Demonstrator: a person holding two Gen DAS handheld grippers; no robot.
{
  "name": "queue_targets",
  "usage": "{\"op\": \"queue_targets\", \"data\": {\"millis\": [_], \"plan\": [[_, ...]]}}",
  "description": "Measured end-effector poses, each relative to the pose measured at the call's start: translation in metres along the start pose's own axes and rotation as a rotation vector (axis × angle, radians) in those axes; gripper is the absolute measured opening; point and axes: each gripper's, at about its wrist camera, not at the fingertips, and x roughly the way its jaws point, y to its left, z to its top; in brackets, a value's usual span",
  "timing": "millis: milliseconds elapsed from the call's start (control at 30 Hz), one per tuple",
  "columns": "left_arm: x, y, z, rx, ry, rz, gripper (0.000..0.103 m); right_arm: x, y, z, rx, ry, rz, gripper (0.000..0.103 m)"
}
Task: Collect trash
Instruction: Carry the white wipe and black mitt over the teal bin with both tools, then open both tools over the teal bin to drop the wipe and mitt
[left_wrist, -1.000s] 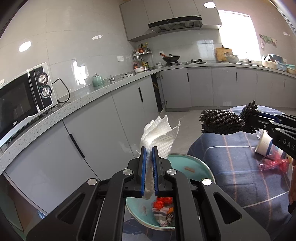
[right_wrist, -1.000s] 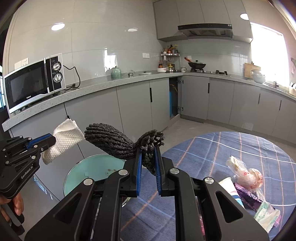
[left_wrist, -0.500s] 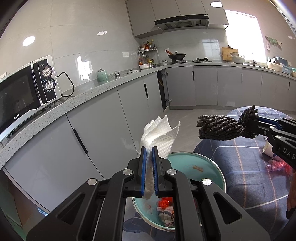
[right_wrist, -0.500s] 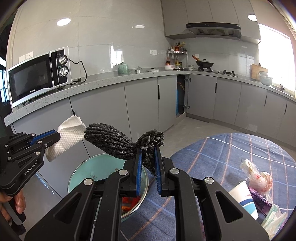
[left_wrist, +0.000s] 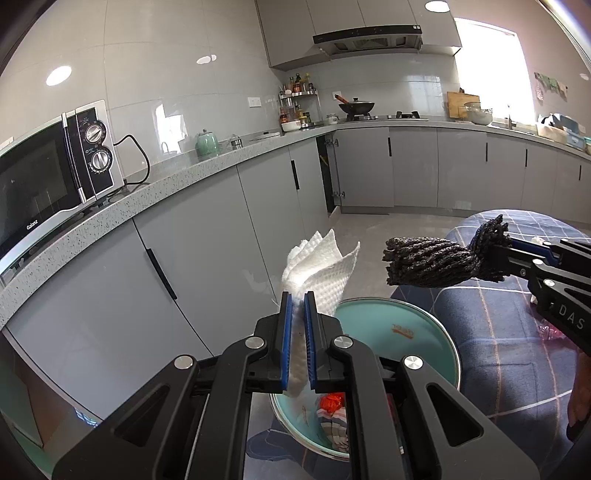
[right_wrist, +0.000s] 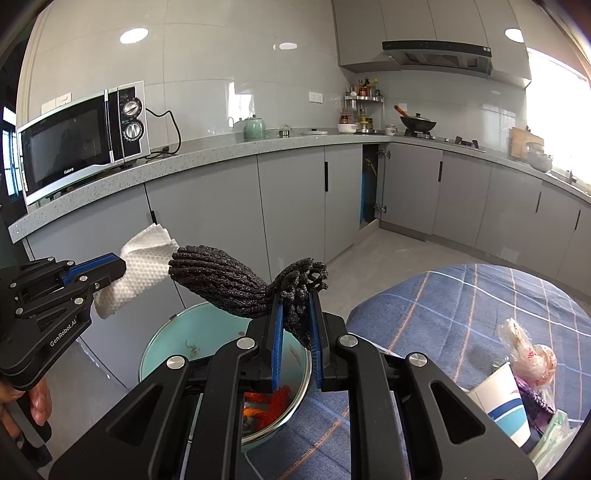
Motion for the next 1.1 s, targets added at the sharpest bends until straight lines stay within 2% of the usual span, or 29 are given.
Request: {"op": "queue_targets", "data": {"millis": [1100], "plan": [[0.007, 0.002, -0.004, 0.006, 0.02, -0.013, 0.008, 0.013, 0.009, -0.005, -0.009, 0.028, 0.014, 0.014]]}}
